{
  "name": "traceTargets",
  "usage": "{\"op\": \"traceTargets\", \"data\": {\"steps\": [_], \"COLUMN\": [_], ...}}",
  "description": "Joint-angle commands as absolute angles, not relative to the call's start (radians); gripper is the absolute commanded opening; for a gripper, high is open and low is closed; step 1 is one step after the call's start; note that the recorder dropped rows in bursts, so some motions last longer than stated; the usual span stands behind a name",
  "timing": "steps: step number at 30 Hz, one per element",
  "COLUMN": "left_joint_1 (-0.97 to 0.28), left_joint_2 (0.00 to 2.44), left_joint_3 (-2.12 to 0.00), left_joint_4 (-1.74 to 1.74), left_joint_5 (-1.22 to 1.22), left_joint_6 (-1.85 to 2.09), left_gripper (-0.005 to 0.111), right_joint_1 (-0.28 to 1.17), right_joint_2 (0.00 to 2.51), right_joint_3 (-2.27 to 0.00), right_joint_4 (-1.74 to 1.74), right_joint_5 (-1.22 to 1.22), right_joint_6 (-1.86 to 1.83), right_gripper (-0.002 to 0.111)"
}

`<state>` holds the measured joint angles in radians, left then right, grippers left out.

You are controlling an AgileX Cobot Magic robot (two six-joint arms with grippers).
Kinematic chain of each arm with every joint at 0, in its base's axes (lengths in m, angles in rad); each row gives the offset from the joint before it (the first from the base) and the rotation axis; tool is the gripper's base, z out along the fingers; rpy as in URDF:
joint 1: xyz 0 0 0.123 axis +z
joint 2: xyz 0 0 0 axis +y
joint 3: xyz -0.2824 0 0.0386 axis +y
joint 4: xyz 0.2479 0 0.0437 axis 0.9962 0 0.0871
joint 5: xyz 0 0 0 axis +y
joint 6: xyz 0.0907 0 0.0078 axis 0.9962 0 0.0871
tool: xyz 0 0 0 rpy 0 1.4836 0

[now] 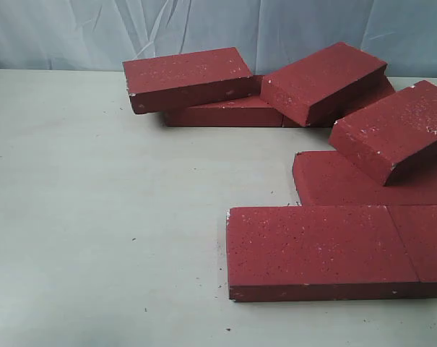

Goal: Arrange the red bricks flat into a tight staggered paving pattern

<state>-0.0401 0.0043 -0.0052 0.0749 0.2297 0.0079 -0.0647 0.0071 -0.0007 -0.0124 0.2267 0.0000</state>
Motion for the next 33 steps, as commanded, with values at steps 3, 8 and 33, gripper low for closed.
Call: {"op": "traceTargets", "data": {"steps": [3,8,33], "left_joint_1": [-0.039,-0.039,-0.039], "left_joint_2": [0.000,0.000,0.000], "left_joint_3": [0.000,0.000,0.000], "left_joint_4": [0.069,0.069,0.069], "left_joint_5": [0.220,0.220,0.220], "left_joint_6": [0.006,0.006,0.008], "left_gripper": [0.000,0.000,0.000], "right_joint_1": [-0.069,-0.069,-0.069], "right_joint_2": [0.000,0.000,0.878], "right_joint_3": [0.000,0.000,-0.798], "right_joint_4": [0.037,0.225,-0.242], "right_joint_5": [0.006,-0.140,-0.030], "right_joint_6": [0.015,0.070,0.309], "right_gripper": [-0.001,-0.001,-0.001]}}
